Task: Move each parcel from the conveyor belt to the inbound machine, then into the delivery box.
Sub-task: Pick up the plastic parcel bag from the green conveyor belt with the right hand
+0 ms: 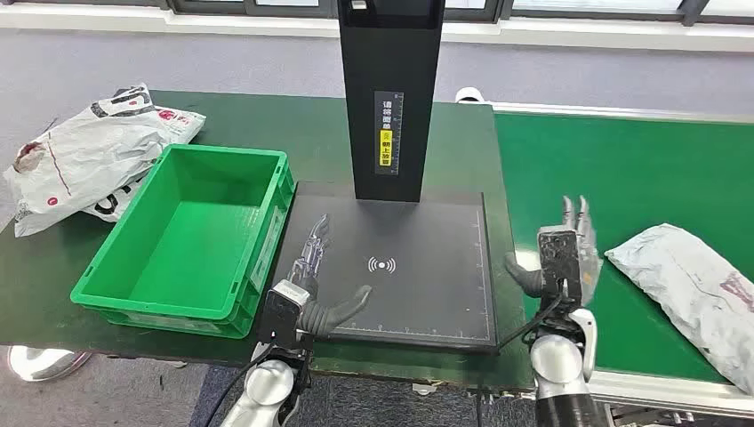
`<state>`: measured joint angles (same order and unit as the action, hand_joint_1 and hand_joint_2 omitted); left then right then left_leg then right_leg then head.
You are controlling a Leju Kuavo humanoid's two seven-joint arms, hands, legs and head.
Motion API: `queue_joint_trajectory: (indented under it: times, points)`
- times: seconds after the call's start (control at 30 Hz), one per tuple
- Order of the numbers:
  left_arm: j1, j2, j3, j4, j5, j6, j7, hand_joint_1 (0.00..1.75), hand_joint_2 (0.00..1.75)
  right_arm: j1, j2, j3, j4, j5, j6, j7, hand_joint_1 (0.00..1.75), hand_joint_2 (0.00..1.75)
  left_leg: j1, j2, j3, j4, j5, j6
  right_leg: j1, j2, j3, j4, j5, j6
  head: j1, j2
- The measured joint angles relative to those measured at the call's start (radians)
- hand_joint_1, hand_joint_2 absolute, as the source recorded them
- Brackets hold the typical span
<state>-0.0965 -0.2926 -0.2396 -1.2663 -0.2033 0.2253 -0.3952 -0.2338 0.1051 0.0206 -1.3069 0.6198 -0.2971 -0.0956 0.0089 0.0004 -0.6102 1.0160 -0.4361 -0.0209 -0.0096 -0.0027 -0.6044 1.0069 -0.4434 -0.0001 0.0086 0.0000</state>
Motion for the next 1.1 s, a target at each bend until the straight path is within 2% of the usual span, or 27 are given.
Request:
queue_joint_trajectory:
  times: [0.1,0.23,0.37,0.53,0.7,0.87,0.97,1.1]
  points:
    - [-0.001,0.0,0.0,0.005,-0.003,-0.011,-0.001,0.0,1.75,-0.053,-0.036,-0.048,0.061,0.143,-0.044,0.078,0.0,1.75,0.0,0.0,0.0,0.0,0.0,0.001,-0.002,0.001,0.0,0.0,0.001,0.001,0.0,0.0]
    - [-0.006,0.0,0.0,0.019,0.011,-0.023,-0.011,0.0,1.75,-0.193,-0.143,-0.126,0.257,0.404,-0.085,0.235,0.0,1.75,-0.002,0.0,0.0,0.001,0.002,0.003,-0.004,0.0,0.0,0.0,0.003,0.004,0.0,0.0]
    - [-0.021,0.005,0.0,0.034,0.03,-0.034,-0.017,0.0,1.75,-0.325,-0.249,-0.146,0.472,0.569,-0.032,0.356,0.0,1.75,-0.004,0.0,-0.001,0.001,0.002,0.004,-0.005,0.0,0.0,0.0,0.004,0.006,0.0,0.0]
    - [-0.038,0.012,0.0,0.049,0.043,-0.043,-0.021,0.0,1.75,-0.426,-0.325,-0.146,0.656,0.637,0.065,0.416,0.0,1.75,-0.004,-0.001,-0.001,0.001,0.003,0.004,-0.005,0.0,0.0,0.0,0.004,0.006,0.0,0.0]
    - [-0.051,0.014,0.0,0.064,0.048,-0.049,-0.026,0.0,1.75,-0.465,-0.358,-0.146,0.757,0.644,0.171,0.412,0.0,1.75,-0.004,-0.001,-0.001,0.001,0.003,0.004,-0.005,0.0,0.0,0.0,0.004,0.006,0.0,0.0]
    - [-0.073,0.016,0.0,0.094,0.057,-0.073,-0.035,0.0,1.75,-0.457,-0.379,-0.146,0.829,0.579,0.4,0.279,0.0,1.75,-0.004,-0.001,-0.001,0.001,0.002,0.005,-0.005,0.0,-0.001,0.0,0.004,0.006,0.0,0.0]
    - [-0.082,0.02,0.0,0.108,0.065,-0.079,-0.043,0.0,1.75,-0.439,-0.387,-0.146,0.865,0.55,0.482,0.206,0.0,1.75,-0.004,-0.001,-0.001,0.001,0.002,0.005,-0.005,0.0,-0.001,0.0,0.004,0.006,0.0,0.0]
    - [-0.083,0.026,0.0,0.116,0.082,-0.082,-0.05,0.0,1.75,-0.428,-0.393,-0.146,0.903,0.541,0.552,0.186,0.0,1.75,-0.004,-0.001,-0.001,0.001,0.002,0.005,-0.005,0.0,-0.001,0.0,0.004,0.006,0.0,0.0]
